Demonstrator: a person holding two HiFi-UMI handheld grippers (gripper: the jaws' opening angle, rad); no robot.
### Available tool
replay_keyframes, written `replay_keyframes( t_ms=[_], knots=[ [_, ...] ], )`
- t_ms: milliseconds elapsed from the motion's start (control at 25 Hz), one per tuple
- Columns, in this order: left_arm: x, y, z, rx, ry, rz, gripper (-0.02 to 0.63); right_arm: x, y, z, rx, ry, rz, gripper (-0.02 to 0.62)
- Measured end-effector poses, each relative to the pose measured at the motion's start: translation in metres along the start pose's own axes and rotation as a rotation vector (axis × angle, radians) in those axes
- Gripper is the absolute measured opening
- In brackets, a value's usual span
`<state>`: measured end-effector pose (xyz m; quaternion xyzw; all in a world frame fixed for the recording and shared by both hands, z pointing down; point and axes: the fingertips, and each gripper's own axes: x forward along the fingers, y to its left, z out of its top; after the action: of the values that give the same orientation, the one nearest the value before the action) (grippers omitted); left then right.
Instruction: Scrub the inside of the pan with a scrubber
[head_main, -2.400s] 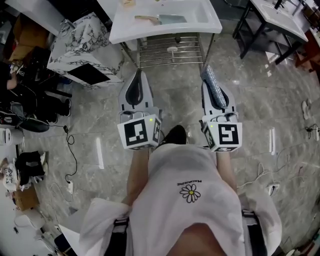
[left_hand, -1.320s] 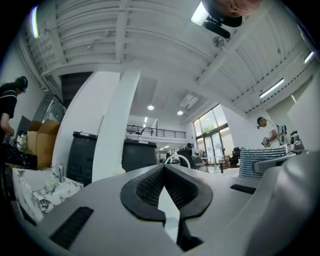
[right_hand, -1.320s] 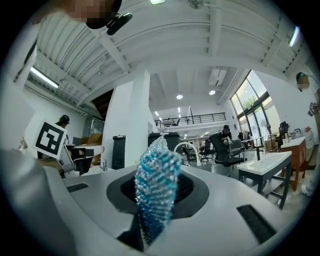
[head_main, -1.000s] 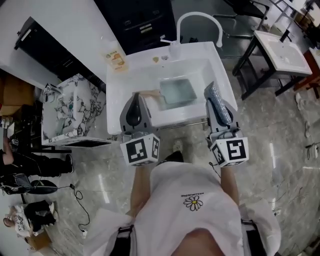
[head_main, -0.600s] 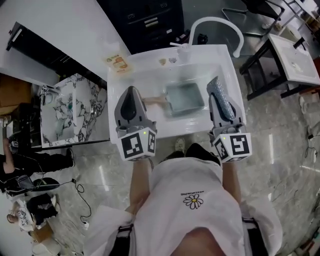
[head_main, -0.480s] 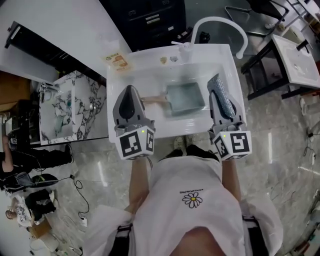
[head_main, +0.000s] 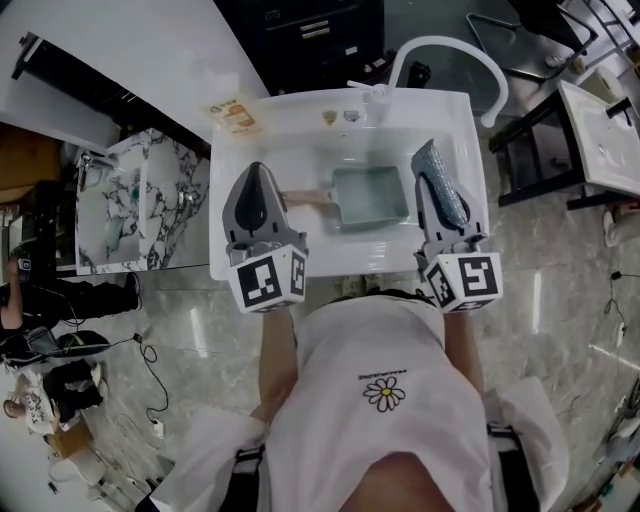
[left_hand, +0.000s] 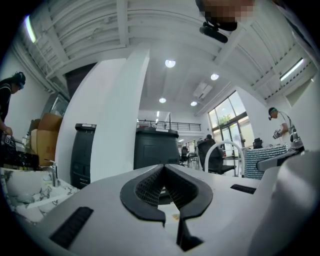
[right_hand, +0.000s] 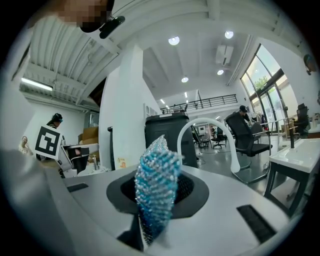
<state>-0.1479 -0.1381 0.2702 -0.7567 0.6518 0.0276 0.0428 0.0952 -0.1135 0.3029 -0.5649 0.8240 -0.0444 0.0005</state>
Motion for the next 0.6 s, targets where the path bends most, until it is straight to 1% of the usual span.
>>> replay_keyframes(
  t_ms=[200,280,360,440,480,560,600],
  knots=[
    [0.007,-0.002,-0.001,0.006,0.008,0.001,0.017,0.004,-0.003,-0.001,0.001,0.004,0.005,0.061],
    [0.01,-0.002,-0.005,0.011,0.027,-0.003,0.017,0.006,-0.004,-0.001,0.002,0.005,0.008,0.061],
    [0.014,-0.005,-0.01,0.024,0.057,-0.024,0.017,0.007,-0.006,-0.002,0.005,0.009,0.009,0.061],
    [0.023,-0.011,-0.013,0.059,0.096,-0.078,0.025,0.007,-0.007,-0.003,0.008,0.016,0.011,0.061],
    [0.028,-0.013,-0.014,0.081,0.117,-0.117,0.061,0.008,-0.007,-0.004,0.01,0.019,0.013,0.061],
    [0.04,-0.021,-0.016,0.136,0.153,-0.218,0.109,0.008,-0.009,-0.007,0.017,0.029,0.018,0.061],
    [0.044,-0.025,-0.019,0.178,0.171,-0.282,0.128,0.008,-0.01,-0.009,0.022,0.035,0.023,0.061]
  ],
)
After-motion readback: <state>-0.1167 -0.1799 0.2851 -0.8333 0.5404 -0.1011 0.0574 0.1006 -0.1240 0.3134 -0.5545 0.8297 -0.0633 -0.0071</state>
